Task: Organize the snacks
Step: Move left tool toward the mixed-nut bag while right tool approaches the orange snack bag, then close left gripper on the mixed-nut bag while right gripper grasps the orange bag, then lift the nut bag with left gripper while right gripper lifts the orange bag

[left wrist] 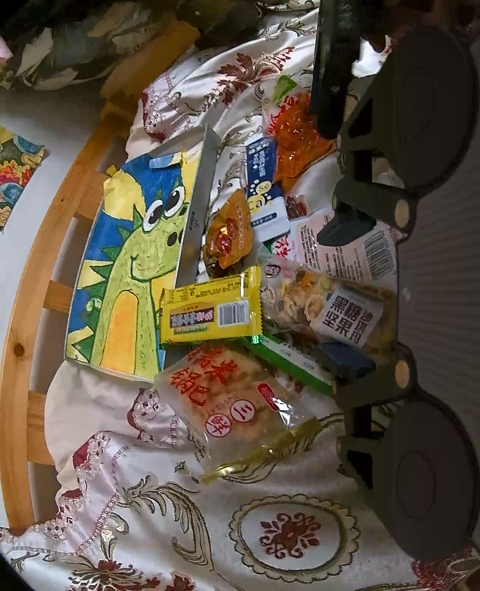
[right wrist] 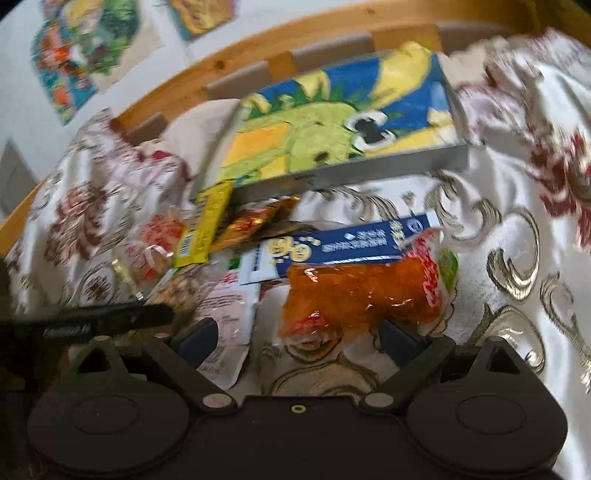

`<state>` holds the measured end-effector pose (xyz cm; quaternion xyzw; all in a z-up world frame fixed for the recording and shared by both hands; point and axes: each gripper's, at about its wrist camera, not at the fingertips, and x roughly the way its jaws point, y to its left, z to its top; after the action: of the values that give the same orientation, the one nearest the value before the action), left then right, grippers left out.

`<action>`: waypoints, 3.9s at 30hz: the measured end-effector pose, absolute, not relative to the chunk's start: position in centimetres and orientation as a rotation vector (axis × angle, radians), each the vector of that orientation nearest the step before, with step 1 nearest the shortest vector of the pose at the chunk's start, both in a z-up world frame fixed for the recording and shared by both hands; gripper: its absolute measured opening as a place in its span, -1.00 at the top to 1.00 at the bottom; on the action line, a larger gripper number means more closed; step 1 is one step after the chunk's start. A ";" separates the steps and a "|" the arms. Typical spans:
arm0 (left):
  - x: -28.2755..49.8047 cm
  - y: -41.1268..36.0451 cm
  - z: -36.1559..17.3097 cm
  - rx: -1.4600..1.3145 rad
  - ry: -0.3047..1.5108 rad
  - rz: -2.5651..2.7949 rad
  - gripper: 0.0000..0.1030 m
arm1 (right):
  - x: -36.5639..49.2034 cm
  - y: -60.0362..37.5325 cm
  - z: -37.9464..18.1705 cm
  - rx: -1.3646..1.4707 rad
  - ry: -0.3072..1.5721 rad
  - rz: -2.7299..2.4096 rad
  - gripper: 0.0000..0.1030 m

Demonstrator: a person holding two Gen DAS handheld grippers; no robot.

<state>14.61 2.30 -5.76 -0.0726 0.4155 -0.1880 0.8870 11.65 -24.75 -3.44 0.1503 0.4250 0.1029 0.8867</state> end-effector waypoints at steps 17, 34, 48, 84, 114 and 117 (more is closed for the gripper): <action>15.1 2.9 -6.6 -0.229 0.905 -0.341 -0.20 | 14.8 -26.1 -4.6 0.489 0.864 -0.060 -0.18; 14.7 2.5 -6.6 -0.318 0.953 -0.401 0.05 | 12.9 -23.0 -4.5 0.375 0.889 0.165 0.23; 14.7 2.2 -6.8 -0.298 0.943 -0.376 -0.09 | 12.5 -23.2 -4.2 0.443 0.889 0.129 -0.57; 12.4 1.0 -5.1 -0.270 1.002 -0.419 0.12 | 9.8 -20.8 -3.7 0.267 0.792 0.262 0.28; 8.5 -0.8 -2.9 -0.355 1.032 -0.373 0.13 | 6.2 -24.8 -0.9 0.261 0.786 0.174 0.27; 8.5 -0.4 -3.3 -0.363 1.041 -0.343 0.13 | 6.5 -24.5 -1.8 0.222 0.820 0.213 -0.16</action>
<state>8.55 -0.38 -3.34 -0.1717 0.4919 -0.1622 0.8380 6.49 -24.51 -1.84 0.1076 0.3971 0.1029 0.9056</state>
